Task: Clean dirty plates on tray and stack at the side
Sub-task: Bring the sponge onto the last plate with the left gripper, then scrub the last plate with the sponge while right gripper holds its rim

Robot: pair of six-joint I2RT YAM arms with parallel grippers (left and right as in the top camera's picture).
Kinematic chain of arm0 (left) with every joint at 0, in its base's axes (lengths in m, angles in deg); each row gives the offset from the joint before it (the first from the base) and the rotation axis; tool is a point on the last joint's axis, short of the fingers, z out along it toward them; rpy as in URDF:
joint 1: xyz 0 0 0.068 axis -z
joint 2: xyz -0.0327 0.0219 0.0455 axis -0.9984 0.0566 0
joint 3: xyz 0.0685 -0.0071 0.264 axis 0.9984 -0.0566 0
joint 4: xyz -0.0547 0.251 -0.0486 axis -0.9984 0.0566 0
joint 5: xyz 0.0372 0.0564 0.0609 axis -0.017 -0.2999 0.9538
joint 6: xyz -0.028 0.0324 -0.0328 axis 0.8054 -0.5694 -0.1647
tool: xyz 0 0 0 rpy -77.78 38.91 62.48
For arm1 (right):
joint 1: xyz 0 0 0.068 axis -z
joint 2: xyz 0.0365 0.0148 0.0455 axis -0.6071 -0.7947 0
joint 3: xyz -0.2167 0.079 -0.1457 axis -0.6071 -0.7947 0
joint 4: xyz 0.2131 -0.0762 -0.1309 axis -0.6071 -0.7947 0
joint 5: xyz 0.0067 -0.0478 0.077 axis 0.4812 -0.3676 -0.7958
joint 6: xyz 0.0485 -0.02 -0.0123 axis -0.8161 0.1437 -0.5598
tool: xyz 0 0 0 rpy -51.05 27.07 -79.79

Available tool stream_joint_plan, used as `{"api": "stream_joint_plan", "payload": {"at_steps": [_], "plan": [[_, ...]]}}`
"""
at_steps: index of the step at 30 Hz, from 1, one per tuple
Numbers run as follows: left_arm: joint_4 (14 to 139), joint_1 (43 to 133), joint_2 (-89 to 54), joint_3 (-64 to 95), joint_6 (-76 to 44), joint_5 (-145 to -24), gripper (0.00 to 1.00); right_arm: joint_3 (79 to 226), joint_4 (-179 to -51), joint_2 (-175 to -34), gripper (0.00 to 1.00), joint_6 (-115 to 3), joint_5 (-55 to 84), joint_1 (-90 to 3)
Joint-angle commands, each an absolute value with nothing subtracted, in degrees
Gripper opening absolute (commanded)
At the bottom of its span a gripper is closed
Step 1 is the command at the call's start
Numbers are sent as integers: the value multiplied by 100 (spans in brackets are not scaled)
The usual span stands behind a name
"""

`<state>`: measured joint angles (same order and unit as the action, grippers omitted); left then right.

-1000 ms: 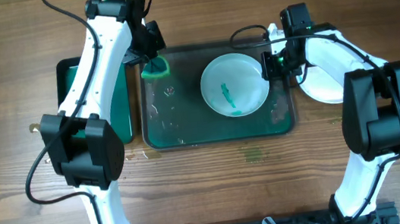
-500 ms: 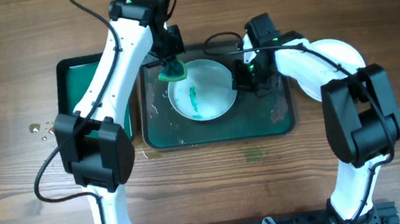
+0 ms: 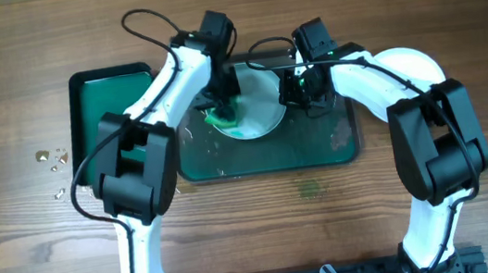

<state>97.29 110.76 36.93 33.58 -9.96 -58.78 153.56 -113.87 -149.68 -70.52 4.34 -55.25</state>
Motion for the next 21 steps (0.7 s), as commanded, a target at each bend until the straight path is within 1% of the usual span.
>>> {"api": "stream_joint_plan", "payload": {"at_steps": [1, 3, 7, 14, 17, 18, 20, 21], "plan": [[9355, 11321, 3726, 2921, -926, -6284, 4, 15297, -11352, -15032, 4, -7104, 443, -5542], [9178, 11426, 3726, 2790, -930, -6568, 4, 15297, -11352, -15032, 4, -7093, 443, -5542], [8883, 11494, 3726, 2770, -1280, -7993, 4, 15297, -11352, -15032, 4, -7091, 445, -5542], [8201, 11422, 3726, 2770, -1276, -8398, 4, 15297, -11355, -15032, 5, -7067, 443, -5542], [7895, 11323, 3726, 2770, -1273, -8341, 4, 15297, -11357, -15032, 4, -7067, 443, -5542], [7819, 11269, 3726, 2770, -1273, -8111, 4, 15297, -11355, -15032, 4, -7067, 443, -5542], [7766, 11159, 3726, 2770, -1199, -7161, 4, 15297, -11357, -15032, 4, -7067, 443, -5542], [7790, 11105, 3726, 2770, -1031, -6413, 4, 15295, -11357, -15032, 4, -7067, 443, -5542]]}}
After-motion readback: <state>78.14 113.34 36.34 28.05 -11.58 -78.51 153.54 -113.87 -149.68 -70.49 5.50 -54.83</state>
